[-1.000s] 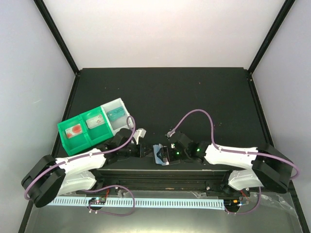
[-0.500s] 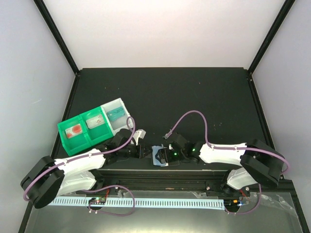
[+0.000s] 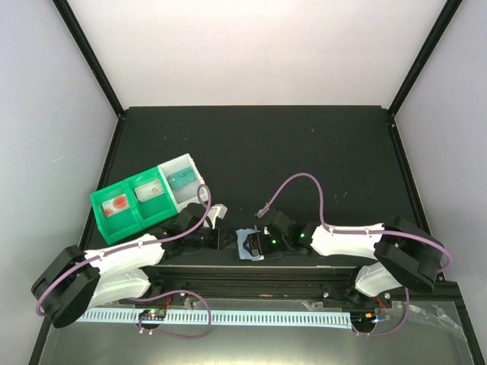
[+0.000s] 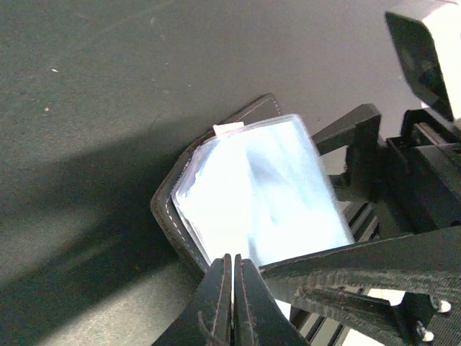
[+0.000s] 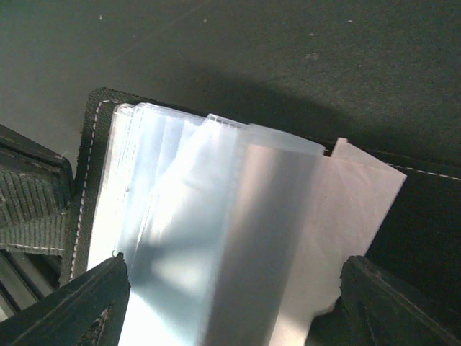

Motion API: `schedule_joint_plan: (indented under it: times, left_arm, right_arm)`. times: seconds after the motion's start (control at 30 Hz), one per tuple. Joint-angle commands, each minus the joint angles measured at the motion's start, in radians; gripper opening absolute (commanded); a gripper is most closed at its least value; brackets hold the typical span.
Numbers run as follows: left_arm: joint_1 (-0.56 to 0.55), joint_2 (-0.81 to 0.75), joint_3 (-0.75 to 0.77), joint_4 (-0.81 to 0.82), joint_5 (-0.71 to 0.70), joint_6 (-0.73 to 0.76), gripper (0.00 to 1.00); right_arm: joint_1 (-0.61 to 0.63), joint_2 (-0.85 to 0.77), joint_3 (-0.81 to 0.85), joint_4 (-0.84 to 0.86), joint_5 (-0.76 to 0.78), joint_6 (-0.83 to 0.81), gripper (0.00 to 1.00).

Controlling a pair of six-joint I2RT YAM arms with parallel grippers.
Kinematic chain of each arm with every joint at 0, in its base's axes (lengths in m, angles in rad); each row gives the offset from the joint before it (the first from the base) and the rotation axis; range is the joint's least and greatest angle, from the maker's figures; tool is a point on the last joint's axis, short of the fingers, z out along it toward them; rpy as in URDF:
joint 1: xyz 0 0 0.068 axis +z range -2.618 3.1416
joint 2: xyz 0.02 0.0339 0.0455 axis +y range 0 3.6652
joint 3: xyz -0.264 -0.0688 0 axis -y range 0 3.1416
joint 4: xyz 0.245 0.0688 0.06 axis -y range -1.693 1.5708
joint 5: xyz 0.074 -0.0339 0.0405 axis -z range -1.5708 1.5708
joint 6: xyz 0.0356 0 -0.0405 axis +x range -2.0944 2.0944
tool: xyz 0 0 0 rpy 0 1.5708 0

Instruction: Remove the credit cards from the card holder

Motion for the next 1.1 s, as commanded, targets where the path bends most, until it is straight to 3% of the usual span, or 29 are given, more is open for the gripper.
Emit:
schedule_joint_plan:
  times: [0.0, 0.3, 0.57, 0.8, 1.07]
  left_arm:
    - [-0.003, -0.026, 0.021, -0.040, -0.023, 0.028, 0.02]
    - [-0.003, -0.045, 0.032, -0.062, -0.012, 0.035, 0.02]
    - [-0.003, -0.029, 0.052, -0.078, 0.014, 0.041, 0.02]
    - [-0.003, -0.012, 0.052, -0.083, 0.031, 0.048, 0.02]
    - [-0.003, -0.036, 0.047, -0.094, 0.030, 0.044, 0.02]
  right_arm:
    - [0.004, -0.029, -0.001, -0.110, 0.119, -0.008, 0.80]
    - [0.005, -0.259, -0.019, -0.367, 0.341, 0.045, 0.75]
    - [0.005, -0.423, -0.005, -0.269, 0.169, -0.044, 0.70]
    - [0.006, -0.267, -0.006, -0.063, 0.008, -0.006, 0.72]
    - [0.021, -0.083, 0.000, 0.061, -0.051, 0.060, 0.76]
